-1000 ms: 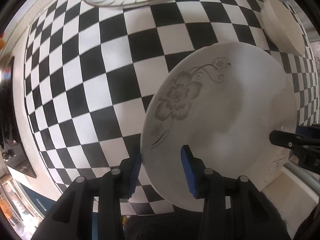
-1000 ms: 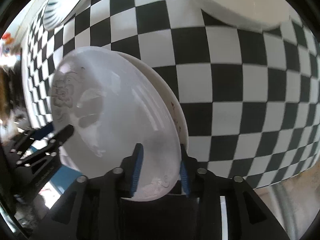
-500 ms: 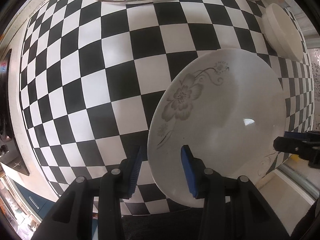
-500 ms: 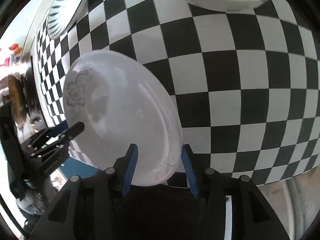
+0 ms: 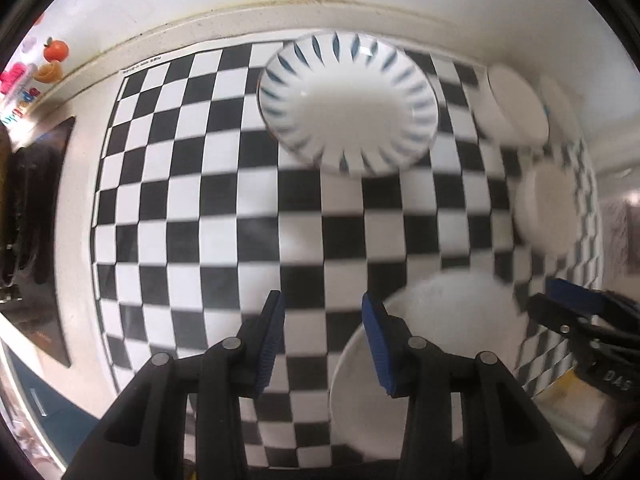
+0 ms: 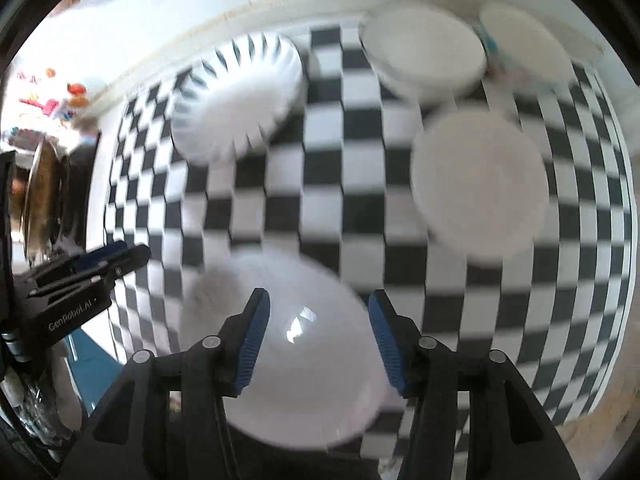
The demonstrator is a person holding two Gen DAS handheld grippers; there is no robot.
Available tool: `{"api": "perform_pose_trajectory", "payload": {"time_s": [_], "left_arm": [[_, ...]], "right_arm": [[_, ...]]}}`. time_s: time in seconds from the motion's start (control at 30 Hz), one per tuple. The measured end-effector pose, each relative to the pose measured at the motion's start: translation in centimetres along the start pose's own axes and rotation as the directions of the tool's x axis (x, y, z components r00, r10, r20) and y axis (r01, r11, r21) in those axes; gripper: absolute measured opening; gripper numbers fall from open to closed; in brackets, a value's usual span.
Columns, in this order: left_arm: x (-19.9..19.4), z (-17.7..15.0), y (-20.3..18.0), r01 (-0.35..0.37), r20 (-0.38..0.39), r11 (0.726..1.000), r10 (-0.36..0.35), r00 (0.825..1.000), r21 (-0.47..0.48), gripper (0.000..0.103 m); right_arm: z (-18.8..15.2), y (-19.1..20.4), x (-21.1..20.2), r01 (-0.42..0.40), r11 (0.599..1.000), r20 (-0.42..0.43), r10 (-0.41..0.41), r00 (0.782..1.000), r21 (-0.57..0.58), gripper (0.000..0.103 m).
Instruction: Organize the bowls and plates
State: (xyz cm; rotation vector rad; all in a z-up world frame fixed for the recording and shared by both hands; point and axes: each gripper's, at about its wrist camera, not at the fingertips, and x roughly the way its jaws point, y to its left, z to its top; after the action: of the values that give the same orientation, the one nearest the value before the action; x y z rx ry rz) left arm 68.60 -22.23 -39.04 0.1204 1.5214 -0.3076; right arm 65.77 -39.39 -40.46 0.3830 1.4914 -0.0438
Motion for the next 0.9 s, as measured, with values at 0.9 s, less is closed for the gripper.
{"api": "perform_pose_trajectory", "payload": {"time_s": [0.9], "left_arm": [[8.8,15.8,4.8,0.12,-0.02,0.988,-0.123,0.992,-0.092,0.027]], "right_arm": [[17.1,-1.2,11.2,-0.086,0.993,-0.018,0.087,0.996,0.081,0.045]]}}
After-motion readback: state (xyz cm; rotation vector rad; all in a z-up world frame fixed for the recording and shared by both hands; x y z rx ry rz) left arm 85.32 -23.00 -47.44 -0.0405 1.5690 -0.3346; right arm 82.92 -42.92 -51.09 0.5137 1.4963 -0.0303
